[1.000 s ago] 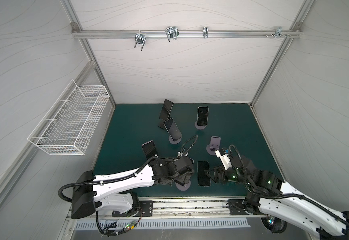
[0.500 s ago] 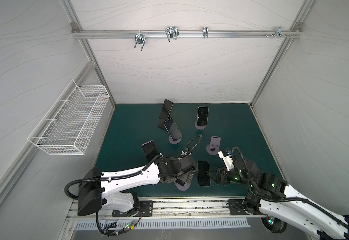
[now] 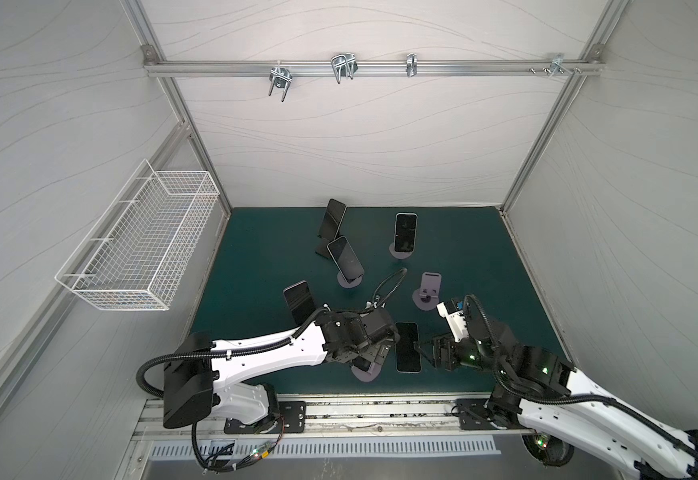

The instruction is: Remove the phone from the phone stand

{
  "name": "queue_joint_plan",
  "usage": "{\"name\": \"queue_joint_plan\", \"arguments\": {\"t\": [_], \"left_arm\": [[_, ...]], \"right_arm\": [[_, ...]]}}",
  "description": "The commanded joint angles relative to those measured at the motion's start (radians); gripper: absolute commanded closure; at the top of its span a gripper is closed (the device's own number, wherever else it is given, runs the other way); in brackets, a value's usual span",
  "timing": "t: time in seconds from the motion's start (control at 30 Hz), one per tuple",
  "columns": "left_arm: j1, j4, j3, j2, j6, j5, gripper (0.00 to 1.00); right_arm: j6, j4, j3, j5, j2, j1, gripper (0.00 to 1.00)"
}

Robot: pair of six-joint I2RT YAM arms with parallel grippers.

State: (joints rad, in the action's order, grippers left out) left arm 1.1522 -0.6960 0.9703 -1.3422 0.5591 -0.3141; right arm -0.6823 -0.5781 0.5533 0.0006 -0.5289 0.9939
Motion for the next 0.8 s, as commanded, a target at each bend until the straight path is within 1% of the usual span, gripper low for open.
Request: {"name": "queue_joint_plan", "arguments": {"t": [0.0,0.37,0.77], "left_arm": [[-0.011,0.029,0.041,-0.018,-0.007,0.013,0.01],[-0.032,0.071,0.036,-0.033,-0.011,0.046,0.03],[-0.055,0.059,0.040,-0.054,-0.019,0.051,0.06]], "right_arm": [[-0.012,-0.018,-0.007,0.013,0.003,0.006,0.23],[-0.017,0.017,-0.020,0.006,-0.016,0.006,0.23],[-0.004,0.076,-0.015,0.000,-0.080,0.006,0.22]]}}
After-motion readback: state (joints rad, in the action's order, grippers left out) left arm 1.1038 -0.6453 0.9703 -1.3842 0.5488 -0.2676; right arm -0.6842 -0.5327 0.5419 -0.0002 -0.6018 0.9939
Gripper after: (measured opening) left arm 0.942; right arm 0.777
